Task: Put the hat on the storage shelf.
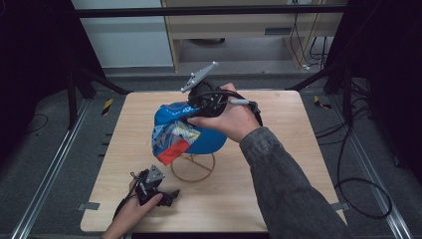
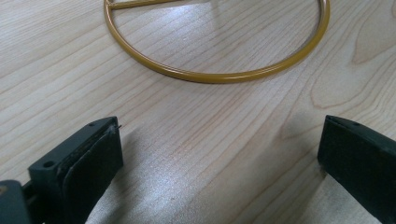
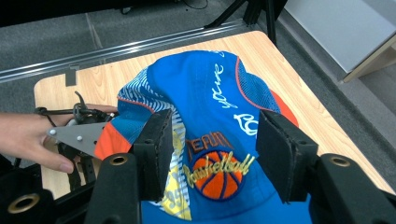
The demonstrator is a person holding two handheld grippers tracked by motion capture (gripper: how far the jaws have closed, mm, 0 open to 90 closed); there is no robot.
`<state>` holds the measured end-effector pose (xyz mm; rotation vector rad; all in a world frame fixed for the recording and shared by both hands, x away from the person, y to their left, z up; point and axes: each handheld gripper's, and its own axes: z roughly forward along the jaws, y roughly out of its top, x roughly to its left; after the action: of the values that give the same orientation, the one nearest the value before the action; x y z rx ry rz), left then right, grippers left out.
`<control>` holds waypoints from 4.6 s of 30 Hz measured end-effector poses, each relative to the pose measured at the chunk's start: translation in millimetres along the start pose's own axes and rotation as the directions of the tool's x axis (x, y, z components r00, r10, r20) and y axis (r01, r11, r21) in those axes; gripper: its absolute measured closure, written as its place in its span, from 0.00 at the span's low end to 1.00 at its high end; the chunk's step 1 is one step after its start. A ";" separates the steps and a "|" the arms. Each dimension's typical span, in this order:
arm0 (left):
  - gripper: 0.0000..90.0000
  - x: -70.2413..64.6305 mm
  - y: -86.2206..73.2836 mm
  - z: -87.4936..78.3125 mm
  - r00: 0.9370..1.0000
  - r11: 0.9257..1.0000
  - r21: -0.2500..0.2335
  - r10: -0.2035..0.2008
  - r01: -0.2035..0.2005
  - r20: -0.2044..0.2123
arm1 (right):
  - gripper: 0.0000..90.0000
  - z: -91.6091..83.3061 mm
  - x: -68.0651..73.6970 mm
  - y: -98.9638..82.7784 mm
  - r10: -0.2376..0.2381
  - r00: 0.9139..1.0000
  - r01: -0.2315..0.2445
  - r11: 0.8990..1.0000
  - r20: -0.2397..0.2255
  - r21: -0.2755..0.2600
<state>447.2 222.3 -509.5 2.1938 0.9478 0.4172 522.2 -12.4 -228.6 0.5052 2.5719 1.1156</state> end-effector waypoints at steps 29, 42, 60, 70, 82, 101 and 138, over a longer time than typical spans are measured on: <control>0.00 0.1 0.1 0.0 1.000 1.000 0.000 0.000 0.000 0.000 | 0.09 -34.7 -6.5 -47.4 0.114 0.987 -0.103 0.990 0.117 -0.091; 0.00 0.0 -0.3 -0.2 1.000 1.000 -0.001 0.002 -0.002 0.001 | 0.07 -55.7 -12.0 -82.3 0.150 0.978 -0.133 0.984 0.145 -0.120; 0.00 -0.3 -0.5 -0.1 1.000 1.000 -0.002 -0.001 0.001 0.001 | 0.10 -72.7 -19.5 -148.3 0.186 0.945 -0.168 0.982 0.269 -0.086; 0.00 0.0 -0.4 -0.3 1.000 1.000 0.002 0.002 -0.002 0.002 | 0.12 -73.3 -20.8 -181.6 0.200 0.935 -0.186 0.980 0.292 -0.075; 0.00 -0.1 -0.4 -0.3 1.000 1.000 0.001 0.001 -0.001 0.001 | 0.13 -69.8 -17.5 -216.4 0.217 0.928 -0.208 0.976 0.304 -0.064; 0.00 -0.2 -0.5 -0.3 1.000 1.000 0.001 0.001 -0.001 0.001 | 0.14 -47.9 -4.1 -258.6 0.248 0.924 -0.244 0.968 0.292 -0.049; 0.00 -0.2 -0.5 -0.3 1.000 1.000 0.001 0.001 -0.001 0.001 | 0.14 38.4 18.3 -308.8 0.366 0.901 -0.366 0.929 0.231 -0.044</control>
<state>446.7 222.6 -509.6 2.1956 0.9468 0.4162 459.2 -177.1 -485.7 1.0903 2.3247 1.0884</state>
